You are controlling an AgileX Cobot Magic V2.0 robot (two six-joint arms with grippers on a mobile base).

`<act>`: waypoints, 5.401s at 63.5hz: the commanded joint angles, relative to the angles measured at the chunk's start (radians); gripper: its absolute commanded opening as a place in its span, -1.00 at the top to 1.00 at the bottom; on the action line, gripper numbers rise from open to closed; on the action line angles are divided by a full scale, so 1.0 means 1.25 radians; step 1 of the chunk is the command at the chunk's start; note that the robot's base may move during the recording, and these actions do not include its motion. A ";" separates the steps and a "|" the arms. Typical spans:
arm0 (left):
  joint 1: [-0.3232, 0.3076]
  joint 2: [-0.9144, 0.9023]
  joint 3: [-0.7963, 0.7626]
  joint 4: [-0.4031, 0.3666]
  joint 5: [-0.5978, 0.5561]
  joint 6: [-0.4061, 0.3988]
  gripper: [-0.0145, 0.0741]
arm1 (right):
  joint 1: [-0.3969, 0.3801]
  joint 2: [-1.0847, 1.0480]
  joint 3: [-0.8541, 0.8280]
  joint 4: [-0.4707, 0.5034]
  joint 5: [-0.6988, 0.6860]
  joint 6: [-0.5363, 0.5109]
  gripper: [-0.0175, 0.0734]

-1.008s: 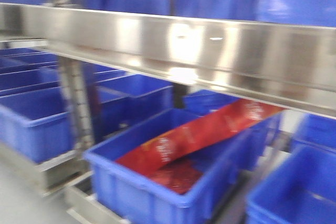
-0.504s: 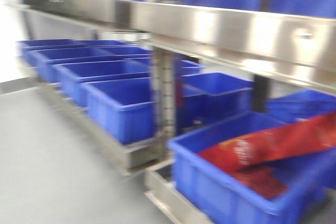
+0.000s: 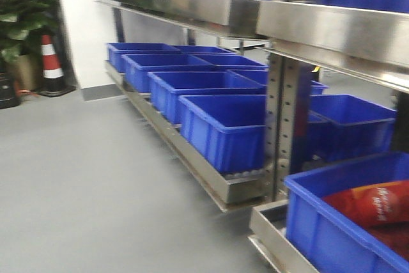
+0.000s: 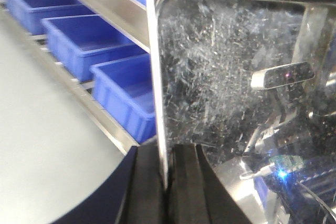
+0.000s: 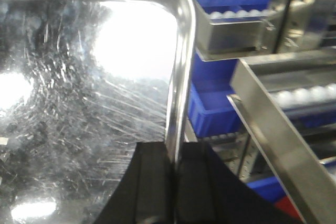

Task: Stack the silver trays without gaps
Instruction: 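Hold the tray in both grippers and drive the base away from the rack, then carry the tray in both grippers, driving toward the plant and cone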

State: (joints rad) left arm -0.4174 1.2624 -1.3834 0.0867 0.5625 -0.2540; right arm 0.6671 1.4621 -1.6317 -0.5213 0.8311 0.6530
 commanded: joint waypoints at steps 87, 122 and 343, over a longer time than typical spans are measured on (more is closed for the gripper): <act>-0.018 -0.006 -0.011 -0.058 -0.065 0.006 0.72 | 0.017 -0.001 -0.009 0.039 -0.151 -0.010 0.77; -0.018 -0.006 -0.011 -0.058 -0.065 0.006 0.72 | 0.017 -0.001 -0.009 0.039 -0.151 -0.010 0.77; -0.018 -0.006 -0.011 -0.058 -0.065 0.006 0.72 | 0.017 -0.001 -0.009 0.039 -0.190 -0.010 0.77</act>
State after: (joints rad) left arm -0.4174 1.2624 -1.3834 0.0867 0.5605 -0.2540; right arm 0.6671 1.4600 -1.6317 -0.5213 0.8302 0.6530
